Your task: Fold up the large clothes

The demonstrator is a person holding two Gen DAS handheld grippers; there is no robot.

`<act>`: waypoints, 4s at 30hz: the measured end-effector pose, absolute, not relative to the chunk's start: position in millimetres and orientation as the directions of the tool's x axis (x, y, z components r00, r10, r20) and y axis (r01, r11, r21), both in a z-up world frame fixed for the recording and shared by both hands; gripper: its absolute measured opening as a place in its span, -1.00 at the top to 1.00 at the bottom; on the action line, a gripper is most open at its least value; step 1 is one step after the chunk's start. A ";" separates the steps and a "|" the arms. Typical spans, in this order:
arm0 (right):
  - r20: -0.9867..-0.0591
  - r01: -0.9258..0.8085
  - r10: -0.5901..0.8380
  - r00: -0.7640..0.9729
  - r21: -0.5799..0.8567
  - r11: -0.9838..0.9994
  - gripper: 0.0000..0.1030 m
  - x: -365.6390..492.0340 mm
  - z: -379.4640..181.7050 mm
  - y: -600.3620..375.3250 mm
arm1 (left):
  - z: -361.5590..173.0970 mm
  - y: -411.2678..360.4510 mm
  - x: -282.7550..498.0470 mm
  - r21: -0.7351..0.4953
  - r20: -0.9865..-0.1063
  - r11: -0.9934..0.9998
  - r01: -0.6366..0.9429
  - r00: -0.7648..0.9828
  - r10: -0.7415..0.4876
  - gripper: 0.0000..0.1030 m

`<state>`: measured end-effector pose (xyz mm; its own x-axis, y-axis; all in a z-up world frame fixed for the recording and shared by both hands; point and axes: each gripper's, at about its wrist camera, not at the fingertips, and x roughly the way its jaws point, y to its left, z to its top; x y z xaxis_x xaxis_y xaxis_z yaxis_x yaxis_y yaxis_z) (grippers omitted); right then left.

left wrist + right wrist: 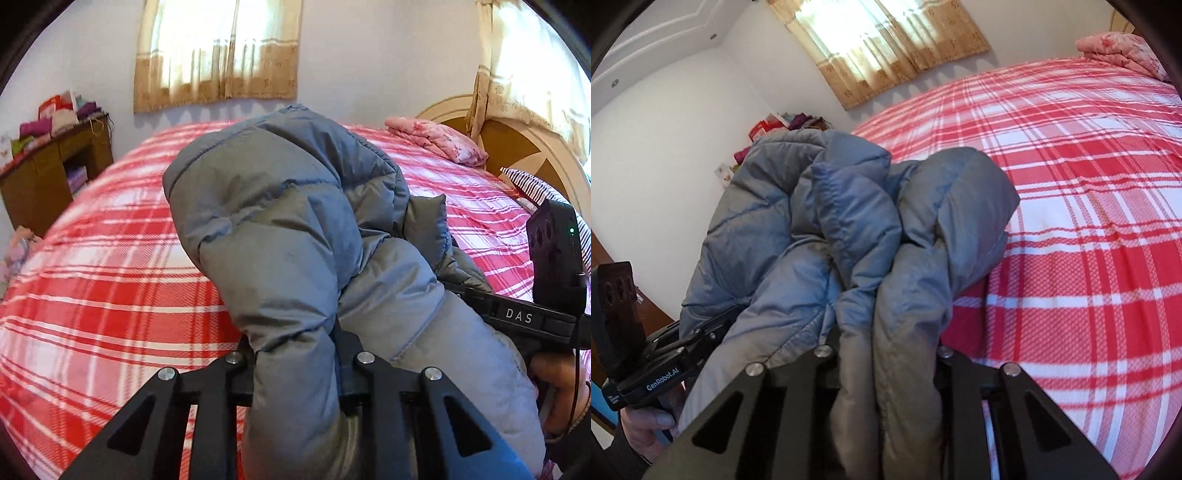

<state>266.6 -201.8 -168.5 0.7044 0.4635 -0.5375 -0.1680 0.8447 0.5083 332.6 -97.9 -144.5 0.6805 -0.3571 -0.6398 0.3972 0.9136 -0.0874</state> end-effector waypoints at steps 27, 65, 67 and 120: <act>-0.446 -0.492 0.664 0.600 0.449 0.746 0.60 303.5 -95.0 -52.2 | -88.5 29.3 288.2 -0.054 -0.515 0.987 0.153 0.843 -0.158 0.55; -0.643 -0.477 0.593 0.484 0.375 0.795 0.42 363.5 -175.1 11.5 | -183.0 111.8 292.7 -0.100 -0.639 0.994 -0.053 0.769 -0.023 -0.52; -0.651 -0.471 0.583 0.487 0.367 0.802 0.35 364.0 -176.4 12.9 | -185.9 113.0 293.4 -0.100 -0.643 0.993 -0.063 0.766 -0.016 -0.59; -0.498 -0.396 0.430 0.753 0.179 0.901 -0.65 237.0 -51.8 -25.9 | -67.1 97.2 186.8 -0.033 -0.397 0.987 -0.156 0.909 0.130 -0.73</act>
<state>237.0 -25.9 -51.8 0.7530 0.4299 -0.4982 -0.3958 0.9007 0.1791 186.8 97.2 -67.1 0.9086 0.1300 -0.3969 -0.1556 0.9873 -0.0330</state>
